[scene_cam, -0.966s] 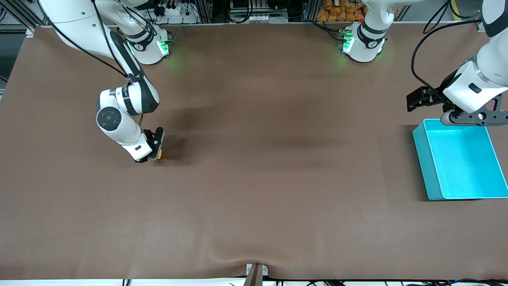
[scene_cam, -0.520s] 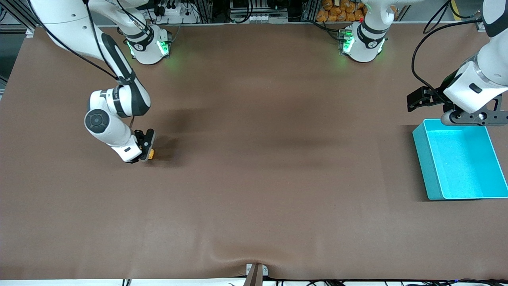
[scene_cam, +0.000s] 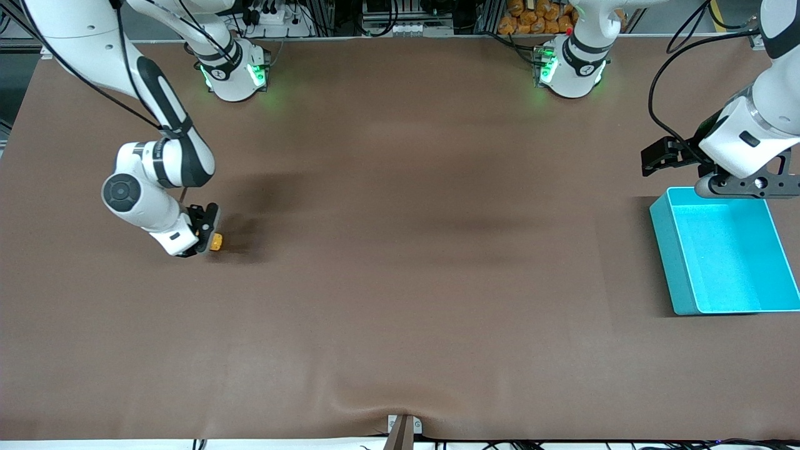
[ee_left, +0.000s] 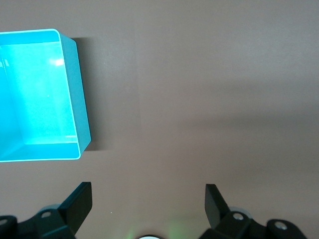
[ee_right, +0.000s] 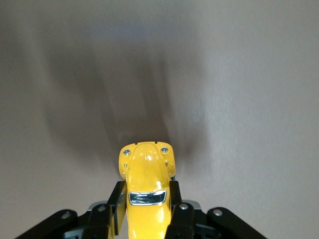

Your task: Wind and store yellow beetle car

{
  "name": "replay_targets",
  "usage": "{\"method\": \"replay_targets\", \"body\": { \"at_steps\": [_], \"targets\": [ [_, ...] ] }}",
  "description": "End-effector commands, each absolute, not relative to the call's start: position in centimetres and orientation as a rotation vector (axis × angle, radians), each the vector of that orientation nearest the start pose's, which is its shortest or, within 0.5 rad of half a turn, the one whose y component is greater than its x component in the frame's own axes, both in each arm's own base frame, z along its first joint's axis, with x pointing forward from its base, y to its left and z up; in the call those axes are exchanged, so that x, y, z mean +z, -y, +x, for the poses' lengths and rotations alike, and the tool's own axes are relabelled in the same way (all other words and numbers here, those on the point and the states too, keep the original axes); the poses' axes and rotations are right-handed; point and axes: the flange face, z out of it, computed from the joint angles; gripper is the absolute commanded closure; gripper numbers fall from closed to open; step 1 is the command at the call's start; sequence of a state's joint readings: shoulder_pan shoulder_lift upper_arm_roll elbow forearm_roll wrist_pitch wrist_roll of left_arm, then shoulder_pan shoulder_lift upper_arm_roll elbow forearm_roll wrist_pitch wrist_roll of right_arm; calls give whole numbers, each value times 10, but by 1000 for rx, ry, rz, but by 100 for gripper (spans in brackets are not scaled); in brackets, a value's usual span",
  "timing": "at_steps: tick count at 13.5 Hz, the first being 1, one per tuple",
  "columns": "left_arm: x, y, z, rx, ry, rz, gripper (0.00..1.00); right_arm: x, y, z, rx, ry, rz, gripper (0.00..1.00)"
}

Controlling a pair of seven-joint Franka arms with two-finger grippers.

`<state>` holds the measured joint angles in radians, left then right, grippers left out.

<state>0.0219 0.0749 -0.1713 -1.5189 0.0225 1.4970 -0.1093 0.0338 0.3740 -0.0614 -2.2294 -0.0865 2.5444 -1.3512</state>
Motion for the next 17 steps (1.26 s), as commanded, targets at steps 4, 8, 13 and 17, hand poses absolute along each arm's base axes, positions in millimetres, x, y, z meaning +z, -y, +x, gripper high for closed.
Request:
{"method": "replay_targets", "body": {
  "at_steps": [4,8,13,17],
  "targets": [
    [599,77,565,136,-89,-3096,0,154,69,533,164,2056,-2371,66],
    [598,76,565,141,-87,-3095,0,155,95,531,153,2098,-2337,63],
    [597,76,564,146,-87,-3094,0,157,134,525,148,2090,-2339,55],
    [596,76,564,148,-87,-3092,0,158,152,522,147,2073,-2353,47]
  ]
}}
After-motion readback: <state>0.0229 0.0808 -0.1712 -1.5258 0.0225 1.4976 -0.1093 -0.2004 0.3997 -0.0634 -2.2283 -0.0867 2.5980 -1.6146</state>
